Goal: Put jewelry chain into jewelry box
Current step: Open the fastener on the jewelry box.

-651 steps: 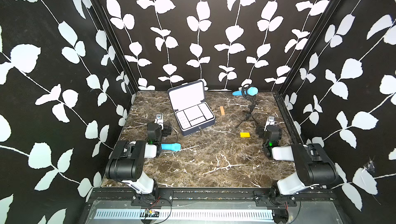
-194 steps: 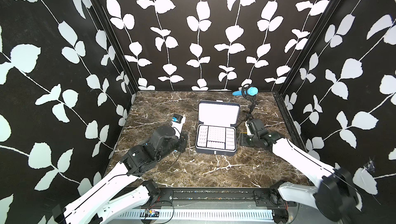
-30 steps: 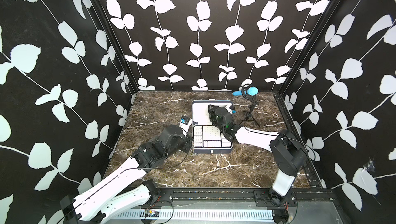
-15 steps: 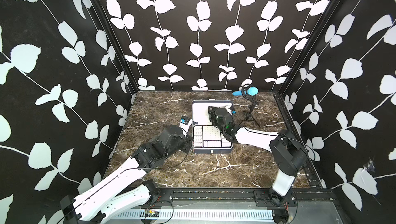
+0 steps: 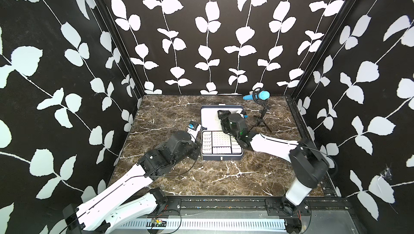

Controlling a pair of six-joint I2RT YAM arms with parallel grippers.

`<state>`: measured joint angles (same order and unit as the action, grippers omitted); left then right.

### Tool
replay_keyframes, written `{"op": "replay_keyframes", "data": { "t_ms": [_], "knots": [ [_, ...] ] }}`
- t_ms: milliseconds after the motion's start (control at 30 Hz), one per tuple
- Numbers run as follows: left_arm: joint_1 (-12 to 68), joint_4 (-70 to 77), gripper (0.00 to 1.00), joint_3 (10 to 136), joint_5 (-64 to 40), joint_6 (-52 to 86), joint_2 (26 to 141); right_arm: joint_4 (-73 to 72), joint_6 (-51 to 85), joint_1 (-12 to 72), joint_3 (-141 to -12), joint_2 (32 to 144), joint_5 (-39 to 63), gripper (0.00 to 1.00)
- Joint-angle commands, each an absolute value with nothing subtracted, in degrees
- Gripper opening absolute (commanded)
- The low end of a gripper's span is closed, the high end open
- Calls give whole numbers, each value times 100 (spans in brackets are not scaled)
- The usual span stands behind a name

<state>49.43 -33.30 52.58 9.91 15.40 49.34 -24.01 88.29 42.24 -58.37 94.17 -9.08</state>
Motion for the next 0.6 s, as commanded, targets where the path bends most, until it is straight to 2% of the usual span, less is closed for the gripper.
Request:
{"op": "replay_keyframes", "data": {
  "t_ms": [0,167,333,433,567],
  "knots": [
    [4948,-3489,0,5482,989,1538,4772,-1832,7650,4114,-5683,8480,-153,75],
    [4948,-3790,0,5763,960,1501,4722,181,4416,4133,-5814,7222,313,75],
    [4948,-4142,0,6271,843,1290,4759,1433,1182,4195,-5822,6407,576,74],
    [4948,-4339,0,6622,705,1130,4794,1278,220,4314,-5550,6053,647,72],
    [4948,-4558,0,7038,481,900,4871,306,-206,4693,-5046,5751,858,66]
  ]
}}
